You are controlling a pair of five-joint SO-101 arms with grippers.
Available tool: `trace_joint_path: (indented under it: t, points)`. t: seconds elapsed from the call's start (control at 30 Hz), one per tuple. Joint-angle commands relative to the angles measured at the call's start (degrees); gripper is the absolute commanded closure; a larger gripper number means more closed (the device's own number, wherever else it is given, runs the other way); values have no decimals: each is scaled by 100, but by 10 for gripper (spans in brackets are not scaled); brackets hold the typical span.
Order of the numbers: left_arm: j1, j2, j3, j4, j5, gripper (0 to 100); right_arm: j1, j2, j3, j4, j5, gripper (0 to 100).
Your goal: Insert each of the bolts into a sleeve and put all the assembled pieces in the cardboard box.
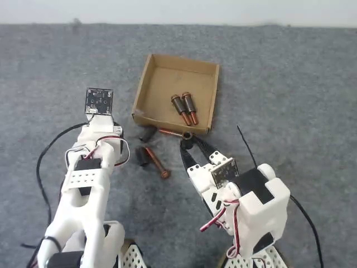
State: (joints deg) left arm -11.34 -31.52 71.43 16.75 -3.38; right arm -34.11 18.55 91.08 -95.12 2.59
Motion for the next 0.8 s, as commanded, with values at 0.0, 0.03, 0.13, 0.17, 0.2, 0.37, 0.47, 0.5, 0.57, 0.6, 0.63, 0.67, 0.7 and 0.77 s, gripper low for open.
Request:
trace_joint_path:
  t: [0.0,0.03,0.13,0.17,0.2,0.37,0.47,0.5,0.57,0.6,0.63,0.67,0.7,0.77]
  points:
    - [44,-290,-154,-589,123,989,-66,-259,-123,22,-62,992]
    - [44,-290,-84,-791,255,989,-66,-259,-114,22,-167,992]
    - [44,-290,207,-1609,967,989,-66,-259,0,-4,-264,992]
    - [44,-290,330,-1934,1213,989,-84,-259,62,-31,-264,992]
    - [44,-290,479,-2286,1424,989,-136,-259,114,-31,-264,992]
    - [132,-290,1218,-3982,2092,990,-215,-259,220,-40,-264,992]
    - [413,-290,1587,-4686,2295,990,-215,-259,220,-40,-264,992]
    - [501,-290,1666,-4897,2330,990,-215,-259,220,-40,-255,992]
    - [624,-290,1736,-5204,2347,990,-215,-259,220,-22,-255,992]
    - [677,-290,1736,-5301,2356,990,-215,-259,220,-22,-255,992]
    - [721,-290,1727,-5389,2356,990,-215,-259,220,-13,-255,992]
    - [782,-290,1727,-5486,2356,990,-215,-259,220,-4,-255,992]
    - [844,-290,1719,-5547,2356,990,-207,-259,220,4,-255,992]
    - [976,-290,1657,-5574,2356,990,-207,-259,220,4,-255,992]
